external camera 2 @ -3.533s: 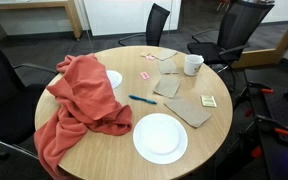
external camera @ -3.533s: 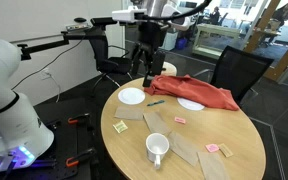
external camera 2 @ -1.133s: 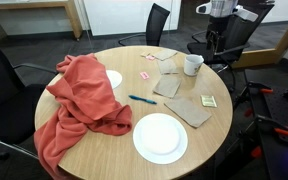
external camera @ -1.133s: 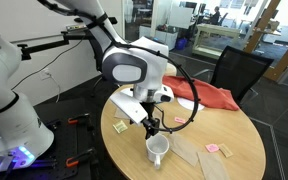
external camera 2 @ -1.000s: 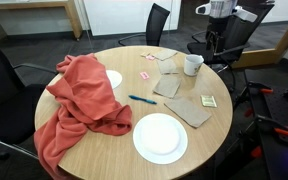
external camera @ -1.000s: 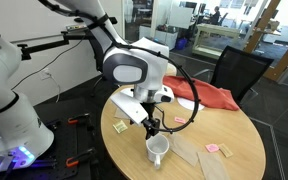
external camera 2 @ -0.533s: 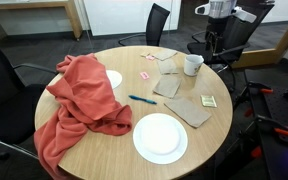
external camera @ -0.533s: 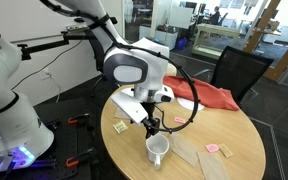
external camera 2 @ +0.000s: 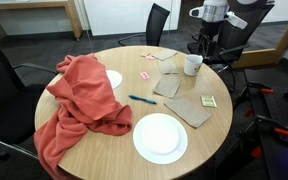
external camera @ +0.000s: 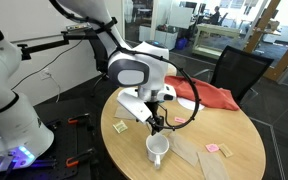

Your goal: Move the cup to the left, then pick the marker and put it in the cup

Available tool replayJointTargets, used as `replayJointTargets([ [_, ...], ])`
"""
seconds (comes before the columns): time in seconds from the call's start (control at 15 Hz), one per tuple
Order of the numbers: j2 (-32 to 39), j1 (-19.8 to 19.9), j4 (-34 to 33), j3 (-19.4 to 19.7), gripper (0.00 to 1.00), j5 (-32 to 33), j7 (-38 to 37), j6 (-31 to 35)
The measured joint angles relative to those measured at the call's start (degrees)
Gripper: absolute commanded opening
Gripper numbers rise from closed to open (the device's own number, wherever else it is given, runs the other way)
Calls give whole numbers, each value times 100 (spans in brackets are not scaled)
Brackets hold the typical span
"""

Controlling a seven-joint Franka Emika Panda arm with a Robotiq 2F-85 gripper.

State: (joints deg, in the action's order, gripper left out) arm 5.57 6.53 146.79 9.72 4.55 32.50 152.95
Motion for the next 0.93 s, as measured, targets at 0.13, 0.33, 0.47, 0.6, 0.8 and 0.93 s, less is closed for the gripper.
replayJointTargets([
  [0.13, 210, 3, -131, -81, 100, -46, -7, 66],
  [0.33, 528, 51, -351, -196, 100, -51, -27, 194],
  [0.47, 718, 85, -501, -226, 100, -51, -54, 205],
  [0.6, 881, 163, -632, -267, 100, -52, -76, 205],
  [0.8, 1063, 289, -756, -344, 100, -52, -133, 205],
  [0.93, 1163, 350, -807, -378, 100, -52, -134, 205],
])
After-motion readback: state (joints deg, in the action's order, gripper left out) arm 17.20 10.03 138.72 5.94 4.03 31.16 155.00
